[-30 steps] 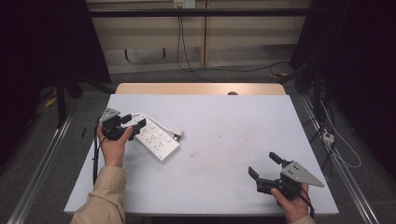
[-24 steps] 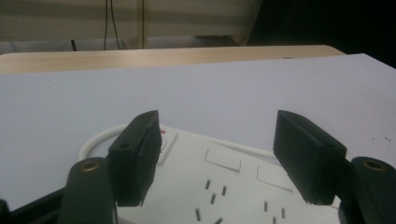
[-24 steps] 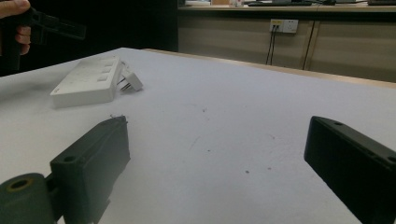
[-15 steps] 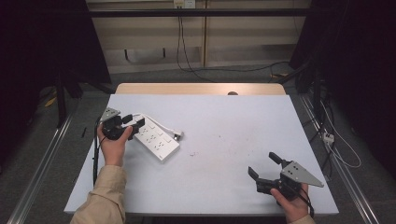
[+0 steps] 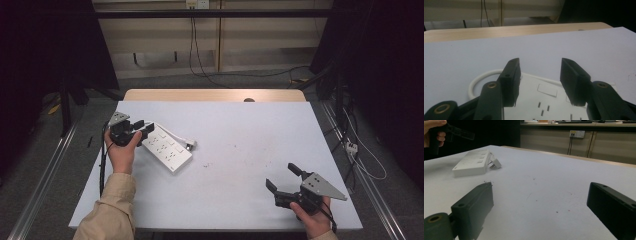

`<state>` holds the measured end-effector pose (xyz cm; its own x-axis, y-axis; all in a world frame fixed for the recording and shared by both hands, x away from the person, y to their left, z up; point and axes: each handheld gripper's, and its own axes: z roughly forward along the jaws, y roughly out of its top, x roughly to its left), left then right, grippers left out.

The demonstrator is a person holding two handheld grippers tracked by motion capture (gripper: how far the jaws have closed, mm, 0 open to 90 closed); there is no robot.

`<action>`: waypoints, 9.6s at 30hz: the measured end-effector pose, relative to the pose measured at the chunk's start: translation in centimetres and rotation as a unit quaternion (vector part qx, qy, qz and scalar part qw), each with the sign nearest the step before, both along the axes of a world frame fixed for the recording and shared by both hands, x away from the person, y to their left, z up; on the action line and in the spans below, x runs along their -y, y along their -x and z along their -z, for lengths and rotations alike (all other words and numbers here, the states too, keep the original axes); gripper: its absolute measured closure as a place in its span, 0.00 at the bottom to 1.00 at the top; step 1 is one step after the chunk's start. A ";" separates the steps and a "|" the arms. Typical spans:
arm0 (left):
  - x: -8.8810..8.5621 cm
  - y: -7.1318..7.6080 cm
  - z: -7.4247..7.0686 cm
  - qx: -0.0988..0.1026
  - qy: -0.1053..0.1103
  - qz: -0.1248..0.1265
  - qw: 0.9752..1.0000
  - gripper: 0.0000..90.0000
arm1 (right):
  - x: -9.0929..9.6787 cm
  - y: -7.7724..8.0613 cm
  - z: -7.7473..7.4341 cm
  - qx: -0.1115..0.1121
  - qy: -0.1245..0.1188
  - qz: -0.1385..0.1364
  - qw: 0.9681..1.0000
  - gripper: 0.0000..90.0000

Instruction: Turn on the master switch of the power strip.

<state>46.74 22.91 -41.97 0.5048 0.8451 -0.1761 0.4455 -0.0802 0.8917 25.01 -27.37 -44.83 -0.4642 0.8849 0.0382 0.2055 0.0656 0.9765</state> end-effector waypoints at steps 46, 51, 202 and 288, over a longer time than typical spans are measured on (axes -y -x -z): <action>-0.4 -1.8 0.6 -0.019 -0.018 -0.008 1.000 0.83 | 0.1 0.0 0.0 0.000 -0.001 -0.006 1.000 0.08; -0.5 -2.0 0.7 -0.021 -0.019 -0.012 1.000 0.85 | 0.2 0.0 0.0 -0.001 -0.002 -0.006 1.000 0.08; 0.7 -4.9 3.1 -0.064 -0.080 -0.025 0.994 1.00 | 0.0 0.1 0.0 -0.001 0.000 -0.014 1.000 0.08; 2.6 5.0 -0.6 -0.048 -0.011 0.112 0.993 0.21 | -0.3 -0.1 -0.1 0.001 -0.004 -0.015 1.000 0.08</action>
<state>41.70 20.30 -41.38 0.6619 0.7182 -0.2147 0.4965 -0.2055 0.8433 25.13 -27.11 -44.70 -0.4899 0.8707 0.0438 0.2021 0.0646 0.9772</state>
